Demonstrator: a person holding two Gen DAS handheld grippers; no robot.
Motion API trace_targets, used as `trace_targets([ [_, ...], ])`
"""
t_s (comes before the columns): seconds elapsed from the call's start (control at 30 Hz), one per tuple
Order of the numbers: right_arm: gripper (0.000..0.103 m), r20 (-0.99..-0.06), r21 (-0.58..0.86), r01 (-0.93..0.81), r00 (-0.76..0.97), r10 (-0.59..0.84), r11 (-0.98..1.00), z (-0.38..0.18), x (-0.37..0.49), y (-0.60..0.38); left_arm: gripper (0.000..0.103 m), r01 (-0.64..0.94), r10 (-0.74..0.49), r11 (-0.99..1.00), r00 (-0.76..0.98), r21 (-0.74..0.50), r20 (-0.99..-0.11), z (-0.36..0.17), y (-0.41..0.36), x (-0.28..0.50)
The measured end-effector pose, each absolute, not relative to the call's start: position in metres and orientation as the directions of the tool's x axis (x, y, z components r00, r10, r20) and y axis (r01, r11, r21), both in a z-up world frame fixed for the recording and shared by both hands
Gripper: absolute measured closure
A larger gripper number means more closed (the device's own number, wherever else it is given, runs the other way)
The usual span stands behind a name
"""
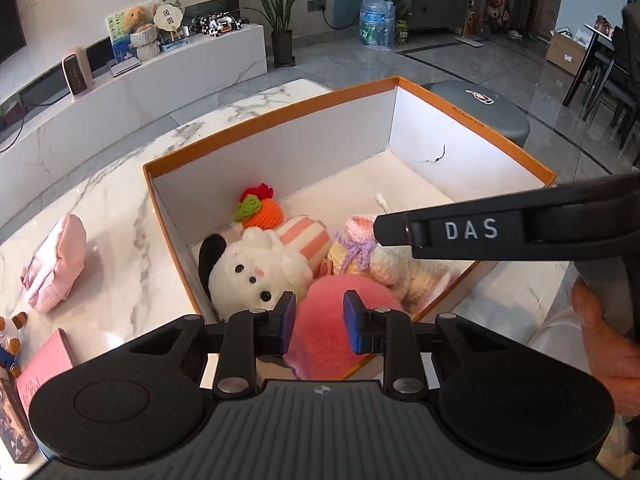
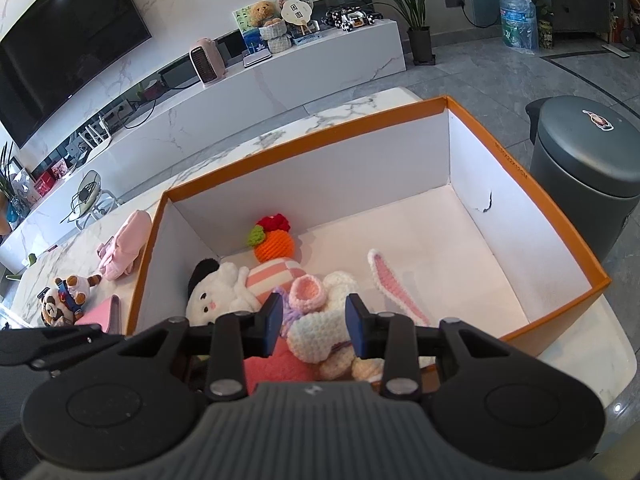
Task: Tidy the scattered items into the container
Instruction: 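Open the left tool releasing the pompom and withdraw both tools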
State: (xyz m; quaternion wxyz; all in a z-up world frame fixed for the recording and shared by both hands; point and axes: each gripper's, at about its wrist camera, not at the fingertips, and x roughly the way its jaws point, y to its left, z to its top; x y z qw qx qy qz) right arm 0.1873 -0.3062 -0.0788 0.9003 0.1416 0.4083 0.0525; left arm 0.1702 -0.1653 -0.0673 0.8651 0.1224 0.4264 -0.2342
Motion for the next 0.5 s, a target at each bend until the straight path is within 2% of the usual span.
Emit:
trace_targets([
  [0.5,0.062,-0.712,0.241,0.014,0.682,0.167,0.970,-0.052,0.155,-0.294,0.073,0.448,-0.285,0.894,0.600,0.019,-0.748,-0.037,-0.145,0.143],
])
